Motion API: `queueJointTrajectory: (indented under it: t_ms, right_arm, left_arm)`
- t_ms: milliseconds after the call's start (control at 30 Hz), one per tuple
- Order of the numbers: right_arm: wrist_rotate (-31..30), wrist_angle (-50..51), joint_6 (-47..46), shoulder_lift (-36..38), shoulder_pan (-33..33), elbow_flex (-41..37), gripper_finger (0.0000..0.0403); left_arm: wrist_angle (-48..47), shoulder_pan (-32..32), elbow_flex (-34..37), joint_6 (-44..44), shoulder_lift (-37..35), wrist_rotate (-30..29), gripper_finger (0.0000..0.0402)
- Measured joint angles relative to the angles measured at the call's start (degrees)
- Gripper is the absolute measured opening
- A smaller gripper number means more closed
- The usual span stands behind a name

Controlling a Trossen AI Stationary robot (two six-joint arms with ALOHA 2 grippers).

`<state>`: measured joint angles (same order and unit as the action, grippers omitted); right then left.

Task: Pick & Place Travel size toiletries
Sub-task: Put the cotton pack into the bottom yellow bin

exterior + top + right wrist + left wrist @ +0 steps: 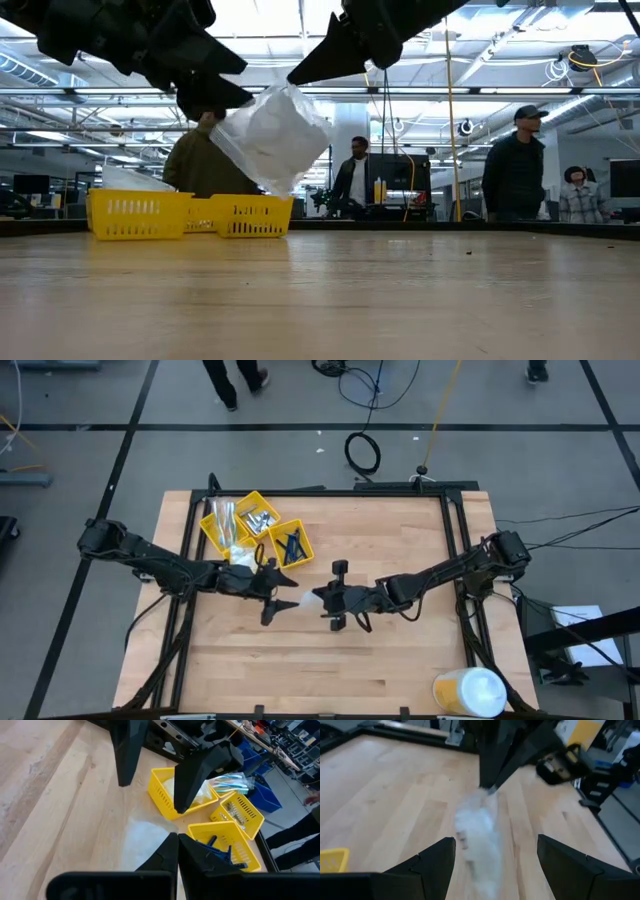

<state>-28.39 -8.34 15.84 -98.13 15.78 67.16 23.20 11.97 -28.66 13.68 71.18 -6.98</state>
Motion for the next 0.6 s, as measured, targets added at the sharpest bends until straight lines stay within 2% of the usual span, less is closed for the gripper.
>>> queueJointTrajectory:
  t_ms: [600]
  right_arm:
    - [0.0, -5.2, 2.9, 0.0, -0.3, 0.0, 0.0000]
  left_arm:
    - [0.5, -0.1, 0.0, -0.5, 0.0, 0.0, 0.0273]
